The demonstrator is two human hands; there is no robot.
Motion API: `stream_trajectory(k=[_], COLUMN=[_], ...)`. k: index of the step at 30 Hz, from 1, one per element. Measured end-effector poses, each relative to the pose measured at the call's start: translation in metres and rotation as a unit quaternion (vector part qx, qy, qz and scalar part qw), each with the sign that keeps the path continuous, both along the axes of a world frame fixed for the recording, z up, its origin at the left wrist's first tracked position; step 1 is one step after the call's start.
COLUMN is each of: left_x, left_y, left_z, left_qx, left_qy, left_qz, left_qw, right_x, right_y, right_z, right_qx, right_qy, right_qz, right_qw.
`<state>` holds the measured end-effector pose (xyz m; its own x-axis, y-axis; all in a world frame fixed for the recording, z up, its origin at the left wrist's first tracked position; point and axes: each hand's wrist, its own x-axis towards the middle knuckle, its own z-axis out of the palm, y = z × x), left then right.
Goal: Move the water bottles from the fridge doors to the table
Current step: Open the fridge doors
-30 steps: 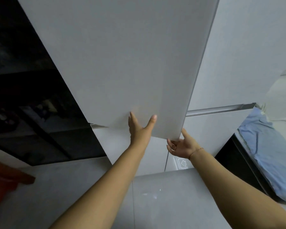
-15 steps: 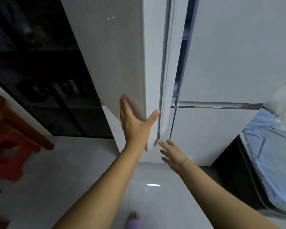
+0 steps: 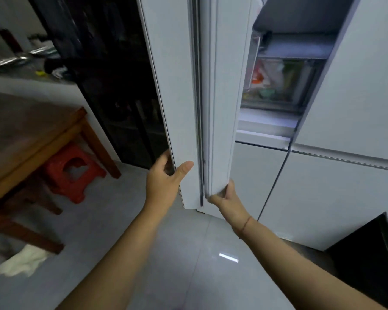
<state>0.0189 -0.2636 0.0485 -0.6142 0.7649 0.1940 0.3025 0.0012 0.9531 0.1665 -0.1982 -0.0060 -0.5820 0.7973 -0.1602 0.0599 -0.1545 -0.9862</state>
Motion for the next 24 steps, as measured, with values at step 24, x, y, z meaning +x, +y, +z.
stream_trajectory(k=[24], left_x=[-0.206], left_y=[-0.053], left_z=[0.036], left_qx=[-0.053], left_qy=[-0.082], left_qz=[0.012], left_qw=[0.995], right_x=[-0.237], right_y=[-0.075], right_z=[0.015], right_qx=[0.035], right_qy=[-0.075], right_qz=[0.195], right_qw=[0.977])
